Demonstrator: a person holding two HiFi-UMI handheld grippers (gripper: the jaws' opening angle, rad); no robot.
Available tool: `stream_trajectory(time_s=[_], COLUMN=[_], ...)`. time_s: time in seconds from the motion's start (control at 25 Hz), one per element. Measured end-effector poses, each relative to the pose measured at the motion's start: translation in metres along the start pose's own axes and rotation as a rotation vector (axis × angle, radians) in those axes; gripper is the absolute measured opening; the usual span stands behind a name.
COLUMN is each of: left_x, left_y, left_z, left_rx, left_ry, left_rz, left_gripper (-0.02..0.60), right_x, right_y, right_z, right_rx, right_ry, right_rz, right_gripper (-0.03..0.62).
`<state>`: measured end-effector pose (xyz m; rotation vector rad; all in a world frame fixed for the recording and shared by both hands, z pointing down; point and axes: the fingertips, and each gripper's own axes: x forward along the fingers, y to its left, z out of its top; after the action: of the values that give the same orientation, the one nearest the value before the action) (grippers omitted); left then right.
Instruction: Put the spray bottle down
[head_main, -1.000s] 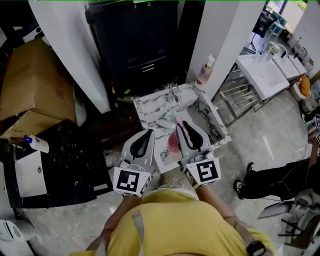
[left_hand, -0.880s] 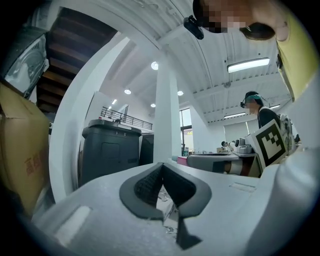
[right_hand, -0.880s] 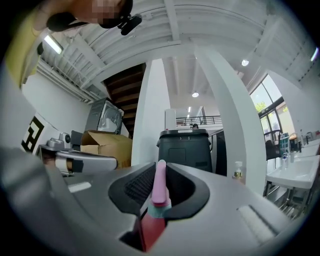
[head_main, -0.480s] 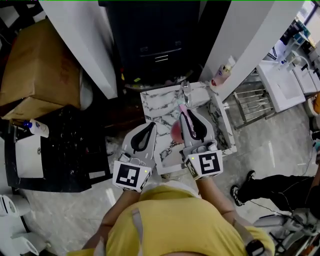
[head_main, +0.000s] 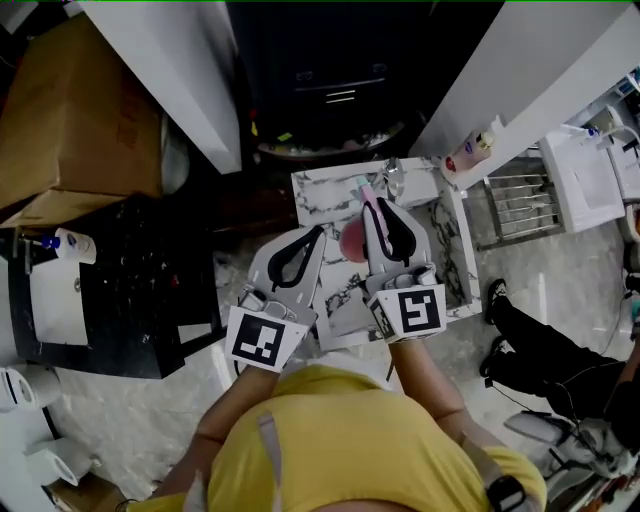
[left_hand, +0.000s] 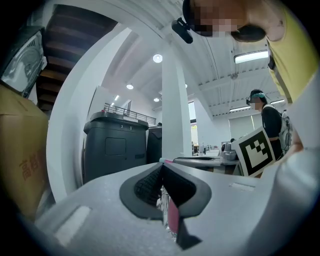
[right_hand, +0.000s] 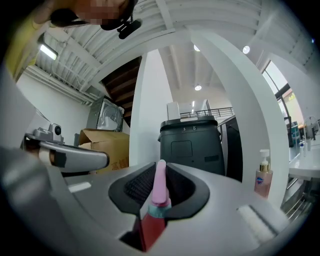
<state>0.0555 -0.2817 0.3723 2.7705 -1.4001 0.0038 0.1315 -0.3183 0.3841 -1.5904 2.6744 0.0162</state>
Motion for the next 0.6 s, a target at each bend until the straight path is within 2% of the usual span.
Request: stream_trajectory(time_s=[0.6], left_x=[0.033], left_y=[0.056], left_z=[-0.056], left_rx=[-0.051], left_ry=[0.082], left_rz=[-0.019], left_gripper=[0.002], right_x=[0.079], right_y=[-0.001], right_z=[-0.054], right_rx=[-0.065], right_ry=[-0.002], right_rz=[0.017], right_gripper=[0.064])
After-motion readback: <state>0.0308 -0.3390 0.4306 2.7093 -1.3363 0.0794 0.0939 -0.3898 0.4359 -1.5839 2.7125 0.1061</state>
